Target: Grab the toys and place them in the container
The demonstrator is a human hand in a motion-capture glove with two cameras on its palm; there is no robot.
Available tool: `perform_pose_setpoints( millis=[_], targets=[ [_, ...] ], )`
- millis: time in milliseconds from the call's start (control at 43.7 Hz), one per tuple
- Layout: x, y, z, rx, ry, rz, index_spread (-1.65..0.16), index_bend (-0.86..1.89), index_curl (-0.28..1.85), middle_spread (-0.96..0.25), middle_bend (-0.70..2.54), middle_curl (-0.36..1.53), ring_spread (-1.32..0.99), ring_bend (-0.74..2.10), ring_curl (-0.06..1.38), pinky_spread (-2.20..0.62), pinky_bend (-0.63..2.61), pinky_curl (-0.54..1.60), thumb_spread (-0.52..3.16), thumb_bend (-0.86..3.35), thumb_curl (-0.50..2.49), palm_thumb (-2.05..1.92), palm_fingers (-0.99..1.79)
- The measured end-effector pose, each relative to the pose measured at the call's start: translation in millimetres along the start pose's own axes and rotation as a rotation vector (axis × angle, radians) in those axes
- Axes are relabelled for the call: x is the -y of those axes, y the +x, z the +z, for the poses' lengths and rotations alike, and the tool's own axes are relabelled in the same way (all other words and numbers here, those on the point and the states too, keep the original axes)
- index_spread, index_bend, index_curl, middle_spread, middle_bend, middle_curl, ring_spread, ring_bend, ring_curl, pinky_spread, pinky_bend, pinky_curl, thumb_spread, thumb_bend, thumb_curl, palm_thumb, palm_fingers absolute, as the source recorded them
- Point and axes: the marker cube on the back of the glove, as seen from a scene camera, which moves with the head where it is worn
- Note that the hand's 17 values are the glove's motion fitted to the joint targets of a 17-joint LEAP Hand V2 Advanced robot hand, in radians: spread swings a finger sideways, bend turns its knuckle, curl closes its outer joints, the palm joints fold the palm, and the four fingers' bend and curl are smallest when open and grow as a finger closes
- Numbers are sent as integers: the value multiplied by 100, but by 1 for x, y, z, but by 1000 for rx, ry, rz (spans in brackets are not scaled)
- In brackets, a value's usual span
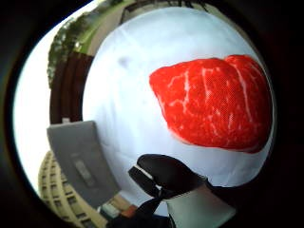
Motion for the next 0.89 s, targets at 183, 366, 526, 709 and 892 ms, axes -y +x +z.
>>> perform_pose_setpoints(
  millis=[183, 366, 526, 709, 892],
  targets=[
    [3, 3, 36, 32, -23, 87, -35, 28, 21, -10, 19, 44, -6, 56, 25, 0, 110, 32, 101, 12, 31, 27, 23],
    [-6, -3, 27, 51, 104, 132, -29, 71, 34, -22, 29, 49, -29, 70, 28, -34, 96, 27, 106, 31, 42, 63, 110],
    [-6, 1, 20, -8, 144, 193, -21, 86, 46, -29, 51, 57, -37, 94, 39, -44, 80, 28, 97, 49, 53, 92, 141],
    [-12, -4, 0, 54, 218, 239, -17, 92, 53, -29, 80, 64, -36, 108, 45, -46, 76, 30, 111, 67, 60, 104, 141],
    [-68, -38, -82, 78, 112, 144, -19, 71, 53, -32, 79, 64, -38, 114, 47, -46, 96, 39, 85, 40, 62, 73, 105]
  ],
)
